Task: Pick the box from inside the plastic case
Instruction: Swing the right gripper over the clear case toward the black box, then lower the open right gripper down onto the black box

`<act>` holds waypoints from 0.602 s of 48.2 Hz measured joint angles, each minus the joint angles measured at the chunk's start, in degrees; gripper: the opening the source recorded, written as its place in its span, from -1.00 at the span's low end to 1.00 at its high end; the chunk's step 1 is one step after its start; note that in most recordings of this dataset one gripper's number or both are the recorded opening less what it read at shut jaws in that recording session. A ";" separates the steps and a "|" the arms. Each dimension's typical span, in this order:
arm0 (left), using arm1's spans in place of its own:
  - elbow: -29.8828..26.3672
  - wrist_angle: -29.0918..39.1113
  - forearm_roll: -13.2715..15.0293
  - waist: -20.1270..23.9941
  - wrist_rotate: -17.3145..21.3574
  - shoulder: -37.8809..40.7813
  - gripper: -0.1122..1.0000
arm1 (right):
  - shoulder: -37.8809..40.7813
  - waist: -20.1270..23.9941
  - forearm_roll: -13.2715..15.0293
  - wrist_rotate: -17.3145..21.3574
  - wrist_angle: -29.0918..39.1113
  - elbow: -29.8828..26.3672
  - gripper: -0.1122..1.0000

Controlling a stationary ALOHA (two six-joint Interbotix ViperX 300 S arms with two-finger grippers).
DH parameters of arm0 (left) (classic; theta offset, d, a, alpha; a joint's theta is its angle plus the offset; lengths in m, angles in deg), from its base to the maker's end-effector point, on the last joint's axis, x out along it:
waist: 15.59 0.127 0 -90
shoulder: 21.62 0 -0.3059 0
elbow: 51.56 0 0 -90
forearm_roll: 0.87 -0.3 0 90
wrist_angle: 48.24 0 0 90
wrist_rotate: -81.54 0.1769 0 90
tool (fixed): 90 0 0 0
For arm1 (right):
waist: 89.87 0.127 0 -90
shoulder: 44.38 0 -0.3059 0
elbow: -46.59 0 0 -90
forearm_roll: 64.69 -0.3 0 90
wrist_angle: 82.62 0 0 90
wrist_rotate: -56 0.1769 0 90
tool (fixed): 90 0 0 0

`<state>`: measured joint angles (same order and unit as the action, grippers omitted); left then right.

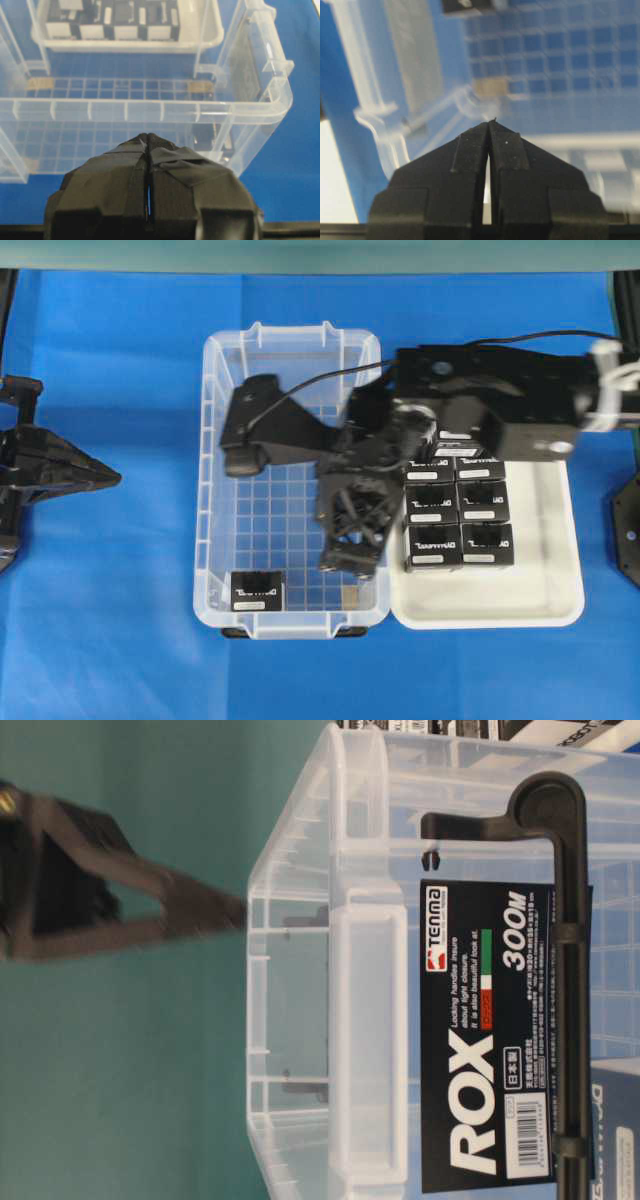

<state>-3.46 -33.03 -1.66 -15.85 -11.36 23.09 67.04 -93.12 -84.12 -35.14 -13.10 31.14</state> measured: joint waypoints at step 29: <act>-0.35 0.09 0.00 0.00 0.00 -1.23 -0.91 | 9.23 -2.81 -12.13 -15.56 -8.00 -0.62 0.99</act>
<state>-3.81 -32.94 -1.66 -15.85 -11.36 21.86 76.27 -95.93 -96.25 -50.70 -21.10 30.53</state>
